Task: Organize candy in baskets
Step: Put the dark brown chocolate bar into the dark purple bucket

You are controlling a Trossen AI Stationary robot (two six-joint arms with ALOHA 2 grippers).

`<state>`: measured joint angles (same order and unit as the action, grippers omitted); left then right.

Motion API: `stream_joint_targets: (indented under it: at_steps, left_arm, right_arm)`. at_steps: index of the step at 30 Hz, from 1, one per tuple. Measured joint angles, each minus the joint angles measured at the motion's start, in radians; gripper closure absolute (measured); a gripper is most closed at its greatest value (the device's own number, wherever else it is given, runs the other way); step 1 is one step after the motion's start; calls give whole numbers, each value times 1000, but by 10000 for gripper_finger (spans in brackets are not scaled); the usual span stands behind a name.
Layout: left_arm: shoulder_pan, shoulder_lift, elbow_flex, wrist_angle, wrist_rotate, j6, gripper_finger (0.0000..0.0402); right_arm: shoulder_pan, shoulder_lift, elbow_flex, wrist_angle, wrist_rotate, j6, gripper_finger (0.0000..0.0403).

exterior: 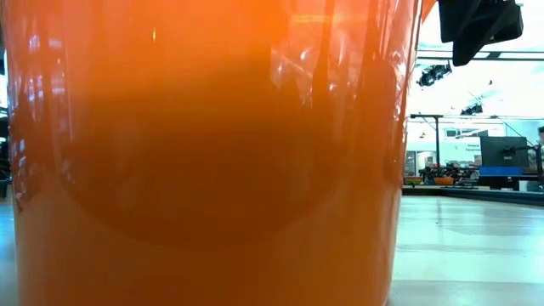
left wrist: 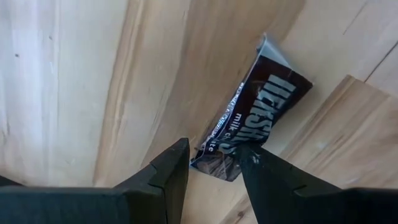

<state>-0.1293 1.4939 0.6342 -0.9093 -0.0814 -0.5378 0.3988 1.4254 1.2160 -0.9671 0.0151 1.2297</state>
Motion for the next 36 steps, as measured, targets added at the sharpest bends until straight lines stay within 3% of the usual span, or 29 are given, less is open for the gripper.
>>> stream_joint_targets:
  at_steps: [5,13,25,36]
  left_arm:
    - [35,-9,2,5,50,-3,290]
    - [69,-9,13,-17,63,-49,391]
    - [71,-45,134,-33,37,-55,400]
    - [71,-72,215,-27,44,-45,401]
  right_arm:
    - [0,0,0,0,0,-1,245]
    - [0,0,0,0,11,-28,245]
    - [-13,1,0,0,89,-35,245]
    - [-35,1,0,0,94,-59,245]
